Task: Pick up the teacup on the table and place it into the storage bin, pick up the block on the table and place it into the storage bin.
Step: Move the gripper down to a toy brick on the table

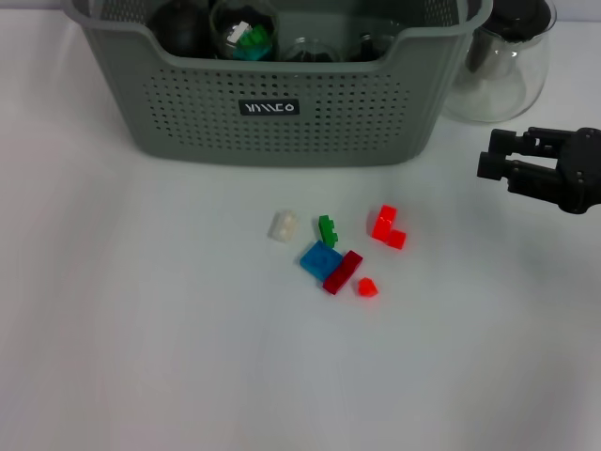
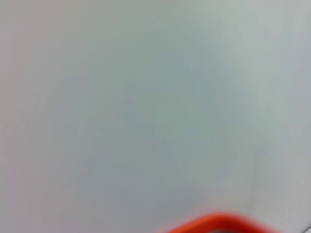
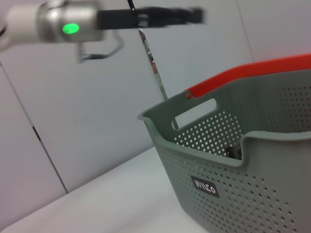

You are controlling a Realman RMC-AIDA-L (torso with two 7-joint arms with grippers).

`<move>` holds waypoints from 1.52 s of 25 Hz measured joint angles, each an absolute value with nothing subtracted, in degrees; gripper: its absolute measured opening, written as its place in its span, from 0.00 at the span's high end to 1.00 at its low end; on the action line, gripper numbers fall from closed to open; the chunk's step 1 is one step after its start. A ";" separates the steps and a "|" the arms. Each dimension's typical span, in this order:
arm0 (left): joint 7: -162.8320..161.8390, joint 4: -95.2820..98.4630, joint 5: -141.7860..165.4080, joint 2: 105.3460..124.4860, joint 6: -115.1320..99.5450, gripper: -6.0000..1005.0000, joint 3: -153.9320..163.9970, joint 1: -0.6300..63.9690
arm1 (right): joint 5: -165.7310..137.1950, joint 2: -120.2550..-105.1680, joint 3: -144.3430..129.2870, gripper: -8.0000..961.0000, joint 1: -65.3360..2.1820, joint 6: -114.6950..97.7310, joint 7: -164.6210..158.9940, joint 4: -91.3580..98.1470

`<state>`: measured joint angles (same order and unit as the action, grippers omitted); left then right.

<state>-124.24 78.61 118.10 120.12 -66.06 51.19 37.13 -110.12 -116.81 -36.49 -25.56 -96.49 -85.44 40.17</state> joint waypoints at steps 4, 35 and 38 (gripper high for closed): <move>-108.24 79.54 101.51 121.87 -79.16 0.17 43.64 29.41 | -110.13 -117.01 -36.46 0.49 -25.40 -96.51 -85.42 40.17; -35.19 18.02 111.00 124.78 -76.16 0.25 38.44 26.46 | -110.07 -114.95 -29.31 0.49 -26.54 -95.20 -91.32 40.67; -35.29 17.78 110.03 124.63 -74.54 0.28 38.40 26.93 | -110.12 -114.53 -30.38 0.49 -26.84 -95.45 -92.29 40.76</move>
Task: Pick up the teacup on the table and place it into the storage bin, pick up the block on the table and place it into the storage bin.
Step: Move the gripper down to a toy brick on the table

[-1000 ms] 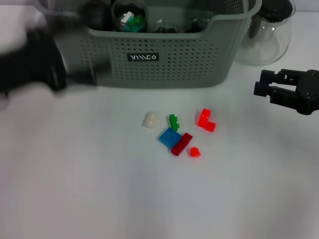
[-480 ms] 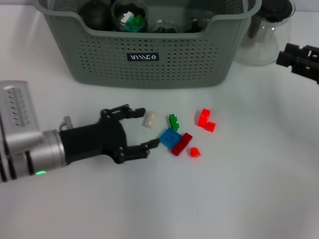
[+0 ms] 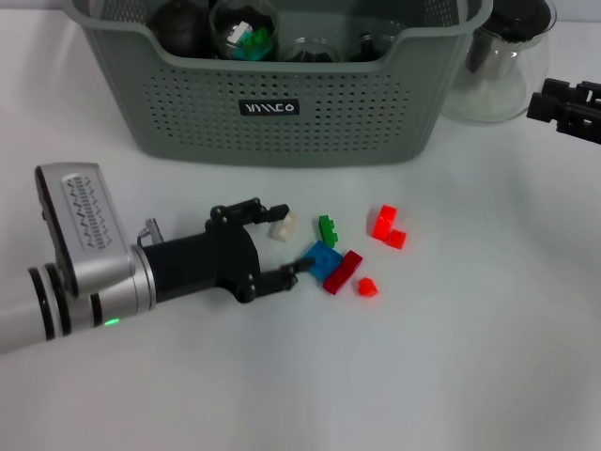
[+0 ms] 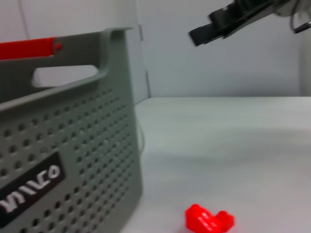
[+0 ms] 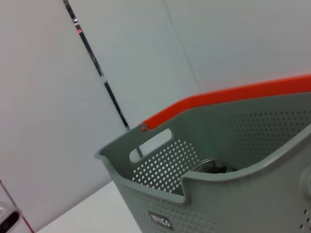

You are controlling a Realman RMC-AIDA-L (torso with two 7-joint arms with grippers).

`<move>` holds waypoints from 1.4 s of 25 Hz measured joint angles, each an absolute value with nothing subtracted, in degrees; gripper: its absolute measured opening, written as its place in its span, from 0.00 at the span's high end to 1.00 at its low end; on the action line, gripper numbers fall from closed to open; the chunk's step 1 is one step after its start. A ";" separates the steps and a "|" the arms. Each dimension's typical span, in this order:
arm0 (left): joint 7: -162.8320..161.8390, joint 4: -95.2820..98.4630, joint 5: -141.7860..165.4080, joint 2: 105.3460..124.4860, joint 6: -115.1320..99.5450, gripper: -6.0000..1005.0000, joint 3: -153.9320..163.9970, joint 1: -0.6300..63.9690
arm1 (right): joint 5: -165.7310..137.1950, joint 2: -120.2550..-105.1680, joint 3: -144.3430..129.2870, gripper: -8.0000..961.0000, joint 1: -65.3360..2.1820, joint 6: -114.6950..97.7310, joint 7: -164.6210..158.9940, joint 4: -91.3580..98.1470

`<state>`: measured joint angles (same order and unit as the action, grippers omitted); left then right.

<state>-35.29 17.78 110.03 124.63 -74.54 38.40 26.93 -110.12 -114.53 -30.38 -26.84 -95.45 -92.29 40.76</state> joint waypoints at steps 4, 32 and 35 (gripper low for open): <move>-37.71 17.88 108.70 124.43 -72.51 0.32 38.58 27.20 | -110.13 -114.37 -31.04 0.49 -27.07 -95.47 -93.16 40.75; -45.98 20.77 110.66 124.29 -69.76 0.36 42.28 28.28 | -110.13 -114.34 -31.02 0.49 -26.71 -95.05 -92.88 40.35; -46.31 21.03 110.65 124.28 -69.17 0.36 42.35 29.13 | -110.12 -114.35 -31.02 0.49 -26.84 -95.03 -92.87 40.29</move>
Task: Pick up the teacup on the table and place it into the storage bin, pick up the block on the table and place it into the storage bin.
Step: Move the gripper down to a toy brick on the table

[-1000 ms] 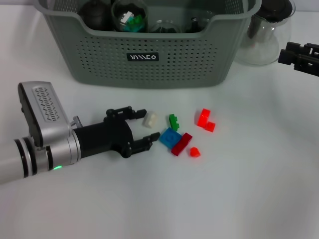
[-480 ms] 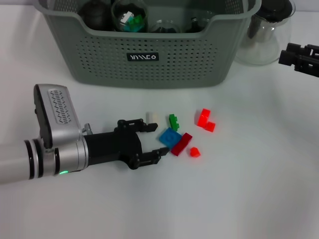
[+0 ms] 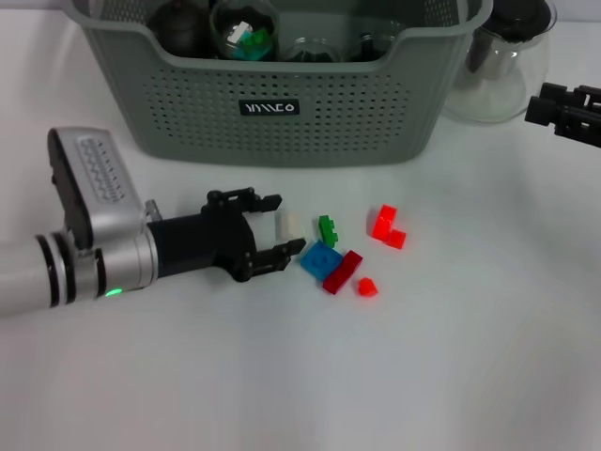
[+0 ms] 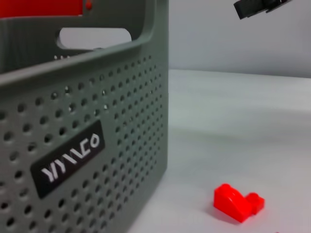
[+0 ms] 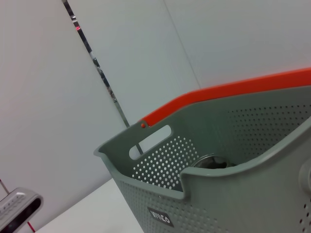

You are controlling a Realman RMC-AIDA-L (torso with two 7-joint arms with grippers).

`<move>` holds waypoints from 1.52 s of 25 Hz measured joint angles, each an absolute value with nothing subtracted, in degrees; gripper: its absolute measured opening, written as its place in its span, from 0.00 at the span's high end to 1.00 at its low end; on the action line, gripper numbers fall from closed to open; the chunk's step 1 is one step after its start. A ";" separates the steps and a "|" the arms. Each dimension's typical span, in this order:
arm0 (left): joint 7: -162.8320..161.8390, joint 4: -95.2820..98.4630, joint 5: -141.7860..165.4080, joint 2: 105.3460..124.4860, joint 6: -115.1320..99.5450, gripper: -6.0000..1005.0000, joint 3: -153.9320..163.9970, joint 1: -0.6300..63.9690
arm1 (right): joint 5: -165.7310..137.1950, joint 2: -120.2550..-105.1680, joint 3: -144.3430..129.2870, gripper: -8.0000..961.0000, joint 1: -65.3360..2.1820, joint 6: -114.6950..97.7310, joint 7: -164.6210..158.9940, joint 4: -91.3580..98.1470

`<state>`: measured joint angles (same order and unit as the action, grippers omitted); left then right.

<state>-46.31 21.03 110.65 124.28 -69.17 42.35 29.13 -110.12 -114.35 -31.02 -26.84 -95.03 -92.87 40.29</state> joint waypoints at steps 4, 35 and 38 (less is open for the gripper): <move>-50.28 20.90 111.06 124.28 -66.61 0.36 42.96 30.98 | -110.13 -114.35 -31.02 0.49 -27.00 -95.07 -92.94 40.26; -52.55 22.44 110.44 124.57 -68.14 0.38 42.94 29.86 | -110.21 -114.45 -30.98 0.49 -26.80 -94.99 -92.94 40.24; -52.07 21.70 109.84 124.68 -66.21 0.38 43.32 30.89 | -110.22 -114.52 -30.86 0.49 -26.80 -94.99 -92.89 40.21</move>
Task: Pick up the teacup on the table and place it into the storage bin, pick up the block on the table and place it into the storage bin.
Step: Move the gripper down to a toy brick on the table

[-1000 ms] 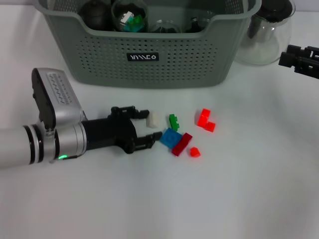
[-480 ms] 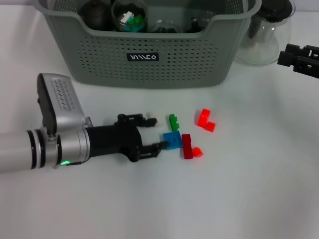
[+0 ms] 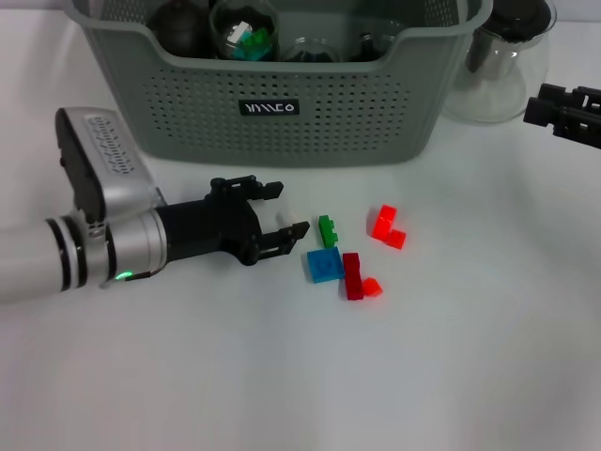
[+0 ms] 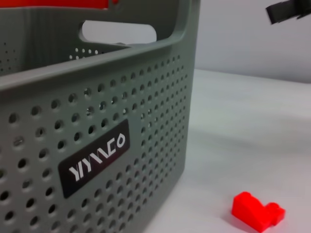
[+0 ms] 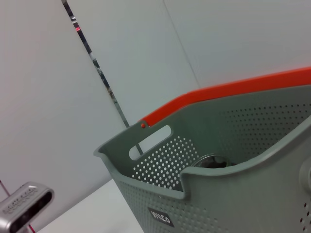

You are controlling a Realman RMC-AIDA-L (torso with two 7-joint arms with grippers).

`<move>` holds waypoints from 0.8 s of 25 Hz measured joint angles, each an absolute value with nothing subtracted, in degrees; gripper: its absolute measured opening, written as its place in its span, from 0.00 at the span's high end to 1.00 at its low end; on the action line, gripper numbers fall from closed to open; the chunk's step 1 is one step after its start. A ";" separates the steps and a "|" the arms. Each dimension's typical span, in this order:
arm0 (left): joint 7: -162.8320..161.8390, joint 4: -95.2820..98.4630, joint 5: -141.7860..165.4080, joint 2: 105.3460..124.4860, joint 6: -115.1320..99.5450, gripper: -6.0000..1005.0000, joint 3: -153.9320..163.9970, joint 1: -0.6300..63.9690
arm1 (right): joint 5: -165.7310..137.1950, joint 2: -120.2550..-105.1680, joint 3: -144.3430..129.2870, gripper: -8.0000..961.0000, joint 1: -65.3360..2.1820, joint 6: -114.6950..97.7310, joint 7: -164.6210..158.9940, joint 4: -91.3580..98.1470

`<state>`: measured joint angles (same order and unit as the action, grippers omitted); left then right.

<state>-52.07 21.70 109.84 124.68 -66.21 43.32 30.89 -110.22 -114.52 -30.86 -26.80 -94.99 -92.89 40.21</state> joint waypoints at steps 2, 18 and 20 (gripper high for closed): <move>-51.44 20.66 109.77 124.72 -64.91 0.38 43.42 31.70 | -110.21 -114.52 -30.79 0.49 -26.82 -95.00 -92.91 40.19; -47.43 17.68 109.77 124.80 -61.61 0.39 43.42 33.05 | -110.21 -114.52 -30.71 0.49 -26.99 -94.99 -93.03 40.17; -47.34 17.58 109.77 124.80 -61.58 0.39 43.42 33.05 | -110.21 -114.52 -30.66 0.49 -26.98 -94.98 -93.04 40.16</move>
